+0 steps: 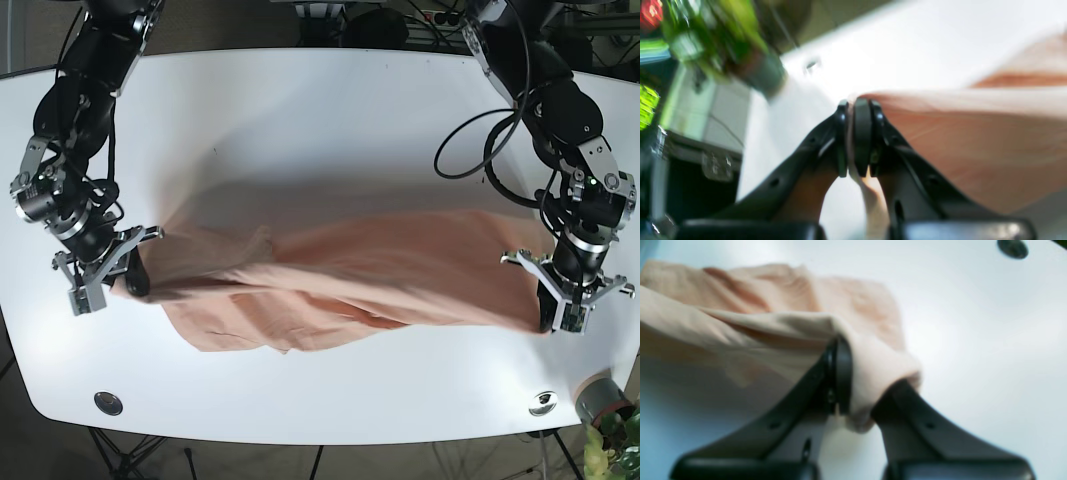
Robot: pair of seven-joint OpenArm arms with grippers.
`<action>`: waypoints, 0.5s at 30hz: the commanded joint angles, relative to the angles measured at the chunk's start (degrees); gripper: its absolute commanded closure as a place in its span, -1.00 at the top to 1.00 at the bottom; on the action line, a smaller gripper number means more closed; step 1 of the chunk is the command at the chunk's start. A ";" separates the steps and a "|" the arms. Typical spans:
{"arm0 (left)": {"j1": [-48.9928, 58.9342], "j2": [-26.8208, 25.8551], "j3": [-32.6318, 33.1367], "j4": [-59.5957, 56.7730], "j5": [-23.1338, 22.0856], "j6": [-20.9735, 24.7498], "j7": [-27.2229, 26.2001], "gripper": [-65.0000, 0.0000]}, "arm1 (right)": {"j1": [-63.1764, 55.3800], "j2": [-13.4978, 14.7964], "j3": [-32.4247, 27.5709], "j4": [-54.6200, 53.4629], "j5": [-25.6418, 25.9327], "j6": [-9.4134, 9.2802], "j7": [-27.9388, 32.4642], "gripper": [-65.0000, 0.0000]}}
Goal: Fold the T-shirt properly
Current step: 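Lift the shirt with both grippers and shake it out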
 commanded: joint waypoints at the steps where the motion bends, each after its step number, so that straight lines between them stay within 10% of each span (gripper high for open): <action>1: -3.81 -0.68 1.04 -2.07 2.39 0.45 -0.70 -1.00 | 4.49 1.51 0.29 -3.51 -0.14 0.07 1.50 -0.93; 15: -26.93 -1.03 2.36 -22.65 5.03 0.45 -1.14 -1.00 | 28.31 4.58 -8.68 -19.69 -5.06 0.07 1.94 -0.93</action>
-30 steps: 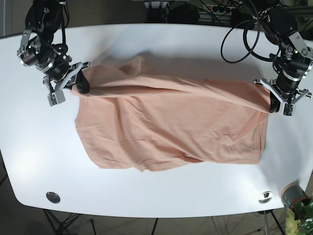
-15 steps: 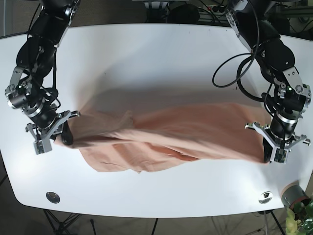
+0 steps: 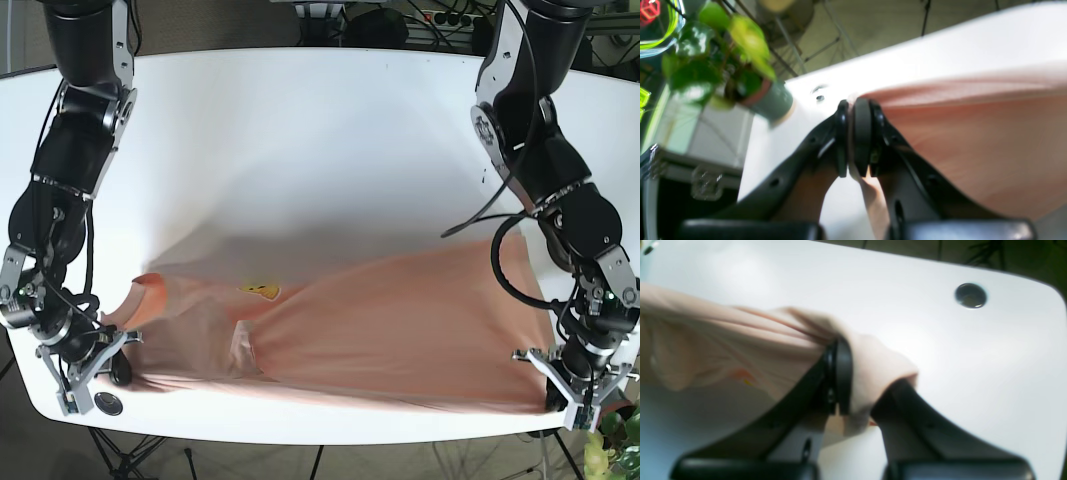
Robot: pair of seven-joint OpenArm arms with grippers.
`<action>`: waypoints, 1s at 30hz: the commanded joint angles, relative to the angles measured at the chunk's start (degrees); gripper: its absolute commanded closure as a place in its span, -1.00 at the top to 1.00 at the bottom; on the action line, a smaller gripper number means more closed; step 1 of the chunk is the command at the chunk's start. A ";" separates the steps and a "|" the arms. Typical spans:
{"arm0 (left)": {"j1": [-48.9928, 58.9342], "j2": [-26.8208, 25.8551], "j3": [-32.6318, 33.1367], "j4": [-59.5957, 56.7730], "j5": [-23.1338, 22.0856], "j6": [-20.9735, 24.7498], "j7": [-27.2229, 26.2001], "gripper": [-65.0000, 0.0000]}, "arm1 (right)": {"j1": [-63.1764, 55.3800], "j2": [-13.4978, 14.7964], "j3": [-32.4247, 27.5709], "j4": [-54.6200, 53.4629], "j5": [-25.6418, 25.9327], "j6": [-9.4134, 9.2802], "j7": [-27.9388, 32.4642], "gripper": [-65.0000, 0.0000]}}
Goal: Fold the T-shirt properly
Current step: 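Lift the shirt with both grippers and shake it out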
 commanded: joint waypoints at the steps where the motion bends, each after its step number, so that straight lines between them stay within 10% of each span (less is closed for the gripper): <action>1: -5.11 -1.27 0.02 -0.90 -0.32 0.59 -1.64 -1.00 | 5.07 1.66 -1.42 0.62 0.90 0.07 2.11 -0.93; 19: -25.33 -5.23 4.59 1.29 -0.32 0.32 -0.76 -1.00 | 34.16 10.27 -13.99 -5.98 2.05 0.42 1.06 -0.93; 30: -17.24 -7.52 9.43 12.81 -0.76 0.15 2.84 -1.00 | 22.47 13.53 -8.37 0.44 6.44 2.26 -0.70 -0.93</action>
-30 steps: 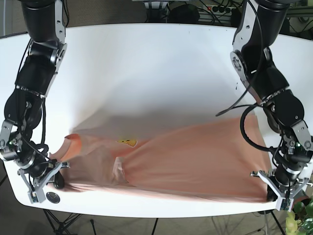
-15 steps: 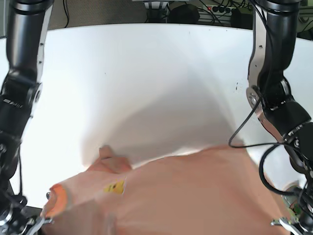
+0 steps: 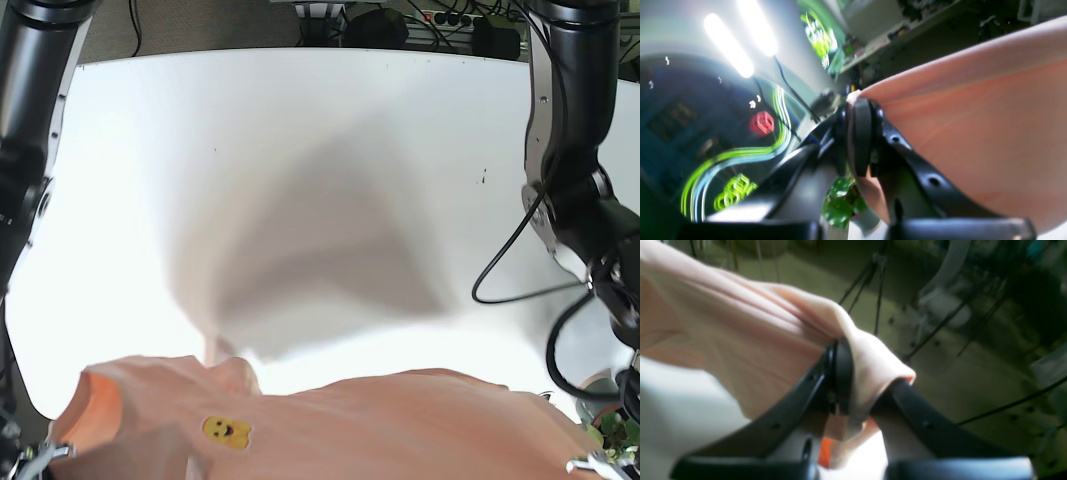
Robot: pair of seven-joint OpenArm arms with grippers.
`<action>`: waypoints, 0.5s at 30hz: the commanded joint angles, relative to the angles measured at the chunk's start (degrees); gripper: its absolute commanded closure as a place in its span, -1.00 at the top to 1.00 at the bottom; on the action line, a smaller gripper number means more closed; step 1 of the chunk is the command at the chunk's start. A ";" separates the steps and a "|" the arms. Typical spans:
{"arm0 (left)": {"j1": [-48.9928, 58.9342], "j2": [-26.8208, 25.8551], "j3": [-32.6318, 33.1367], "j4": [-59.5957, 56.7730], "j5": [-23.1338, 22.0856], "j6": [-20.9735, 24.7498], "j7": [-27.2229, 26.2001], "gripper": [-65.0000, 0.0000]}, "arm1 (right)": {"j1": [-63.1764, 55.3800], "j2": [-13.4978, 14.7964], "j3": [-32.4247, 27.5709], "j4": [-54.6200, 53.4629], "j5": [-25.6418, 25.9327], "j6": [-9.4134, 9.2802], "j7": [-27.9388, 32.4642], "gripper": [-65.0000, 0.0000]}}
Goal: Fold the T-shirt properly
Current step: 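Lift the shirt with both grippers and shake it out, then lay the shirt down with both grippers, pulling it flat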
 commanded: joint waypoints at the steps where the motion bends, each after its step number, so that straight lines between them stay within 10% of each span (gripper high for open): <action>1: 1.30 -0.59 -0.19 2.87 1.20 0.54 0.81 -1.00 | -2.98 0.78 4.03 3.16 -0.38 -0.14 0.72 -0.93; 15: 31.02 -0.15 -5.82 12.45 1.12 -2.71 0.55 -1.00 | -38.15 -5.81 19.77 18.45 -0.20 0.12 0.72 -0.93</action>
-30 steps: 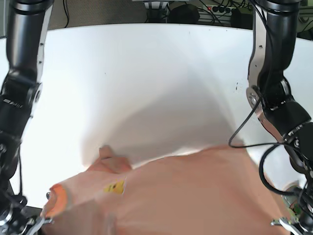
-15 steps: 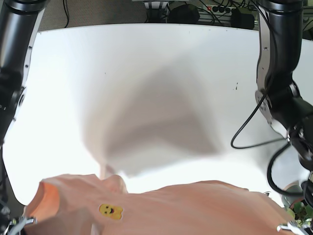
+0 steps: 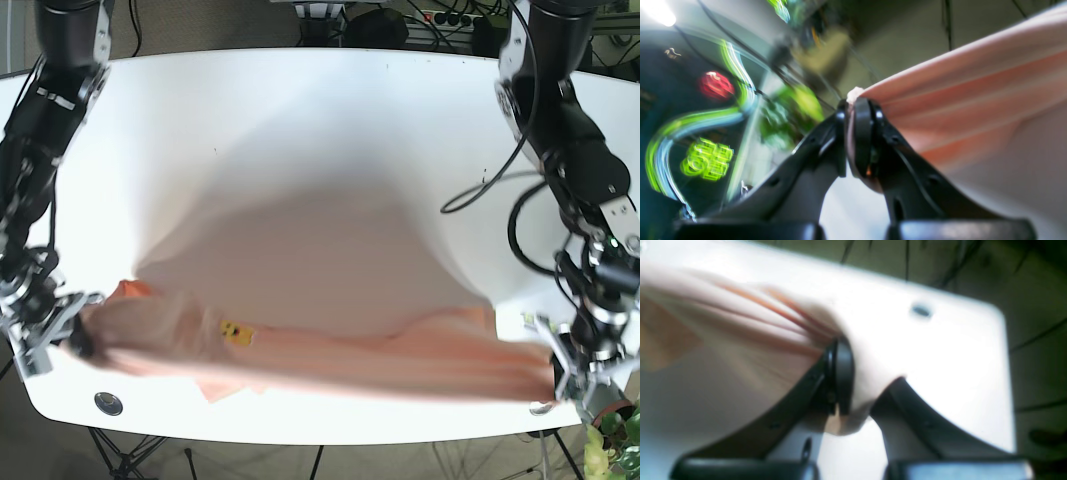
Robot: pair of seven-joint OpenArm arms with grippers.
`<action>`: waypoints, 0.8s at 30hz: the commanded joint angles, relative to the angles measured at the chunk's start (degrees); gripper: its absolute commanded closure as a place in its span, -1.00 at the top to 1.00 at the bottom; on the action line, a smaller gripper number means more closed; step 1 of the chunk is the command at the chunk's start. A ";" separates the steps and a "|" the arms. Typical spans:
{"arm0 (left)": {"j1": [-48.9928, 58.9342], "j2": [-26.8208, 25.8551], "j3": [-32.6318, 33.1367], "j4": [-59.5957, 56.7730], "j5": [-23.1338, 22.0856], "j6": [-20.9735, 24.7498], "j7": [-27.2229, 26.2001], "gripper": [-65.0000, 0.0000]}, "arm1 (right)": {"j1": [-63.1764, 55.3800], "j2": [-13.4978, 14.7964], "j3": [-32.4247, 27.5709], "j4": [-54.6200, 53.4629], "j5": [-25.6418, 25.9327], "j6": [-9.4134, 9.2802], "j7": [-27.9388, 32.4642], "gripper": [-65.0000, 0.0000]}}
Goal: Fold the T-shirt properly
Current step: 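Lay the shirt down with both grippers, pulling it flat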
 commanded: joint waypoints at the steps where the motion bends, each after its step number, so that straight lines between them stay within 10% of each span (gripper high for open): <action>1: 2.31 -0.89 -2.15 2.27 1.25 -0.44 -0.79 -1.00 | -3.06 -0.90 3.12 3.77 -0.16 0.04 1.36 -0.93; 24: 35.98 5.97 -21.14 3.59 1.34 -1.46 -0.87 -1.00 | -34.09 -10.92 10.42 11.59 -0.16 0.12 1.53 -0.93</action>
